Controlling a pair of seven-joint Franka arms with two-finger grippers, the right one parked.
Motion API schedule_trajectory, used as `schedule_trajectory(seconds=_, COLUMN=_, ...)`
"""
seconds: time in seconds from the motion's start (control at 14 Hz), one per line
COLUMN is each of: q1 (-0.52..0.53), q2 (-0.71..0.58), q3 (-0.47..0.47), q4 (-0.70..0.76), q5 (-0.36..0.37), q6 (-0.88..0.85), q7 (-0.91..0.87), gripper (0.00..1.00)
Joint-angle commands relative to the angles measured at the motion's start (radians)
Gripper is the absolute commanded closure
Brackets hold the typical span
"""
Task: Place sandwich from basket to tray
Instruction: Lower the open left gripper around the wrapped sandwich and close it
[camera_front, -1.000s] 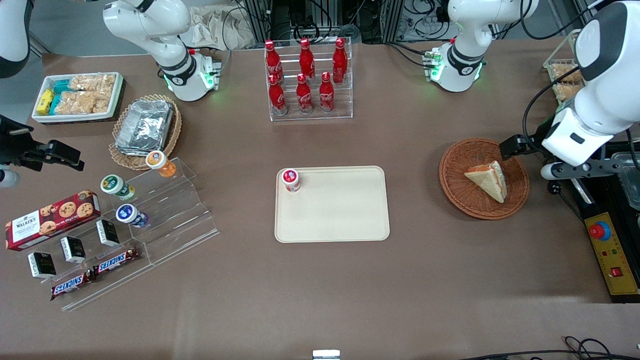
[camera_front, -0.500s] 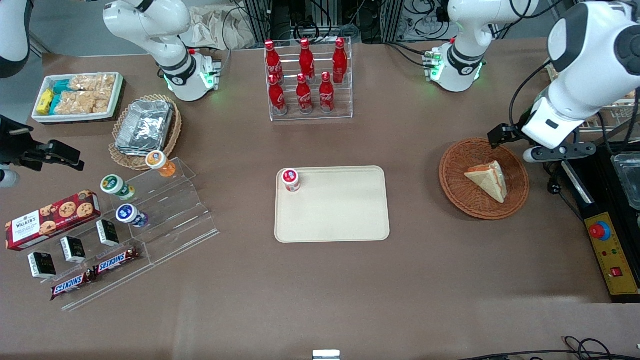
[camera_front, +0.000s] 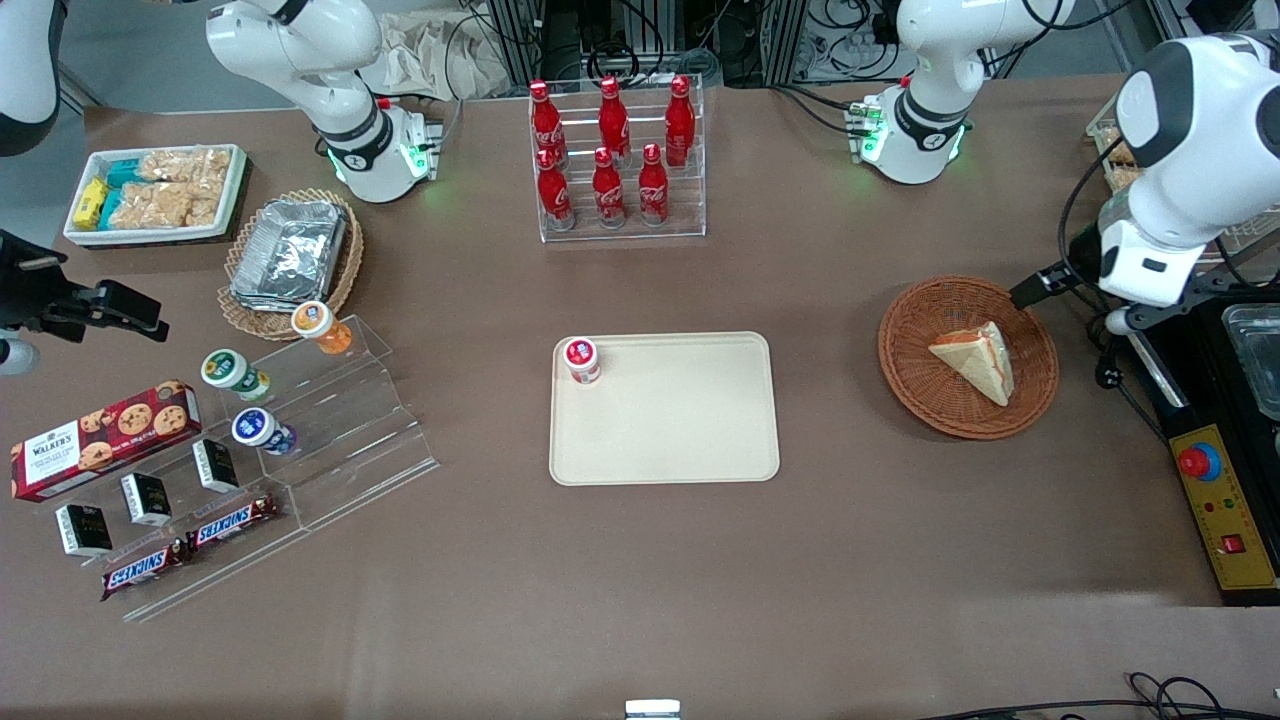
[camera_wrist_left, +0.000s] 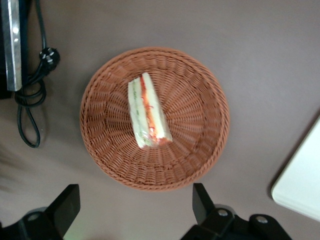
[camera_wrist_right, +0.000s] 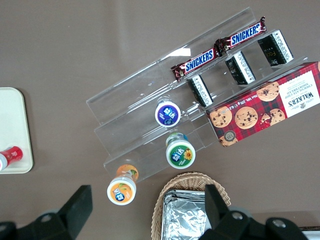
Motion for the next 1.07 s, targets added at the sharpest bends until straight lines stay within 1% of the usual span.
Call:
schedule_trajectory(seconds=0.0, q1=0.055, q2=-0.011, q3=-0.007, q4=-0.097, q5=-0.033, q6=0.106, q7=-0.039, gripper=0.00)
schedule_trajectory(seconds=0.21, q1=0.098, q2=0.032, q3=-0.007, q4=-0.182, q5=-0.094, q6=0.240, q7=-0.042, gripper=0.00)
schedule_trajectory(seconds=0.36, q1=0.101, q2=0.095, q3=-0.007, q4=-0.197, q5=-0.145, q6=0.296, q7=-0.048, gripper=0.00)
schedule_trajectory(seconds=0.5, q1=0.099, q2=0.142, q3=-0.007, q4=-0.204, q5=-0.189, q6=0.360, q7=-0.118, gripper=0.00)
schedule_trajectory(seconds=0.71, q1=0.092, q2=0.222, q3=-0.010, q4=-0.201, q5=-0.191, q6=0.440, q7=-0.223, gripper=0.00)
schedule_trajectory(seconds=1.0, q1=0.087, q2=0.351, q3=-0.015, q4=-0.196, q5=-0.192, q6=0.523, q7=-0.243, gripper=0.00)
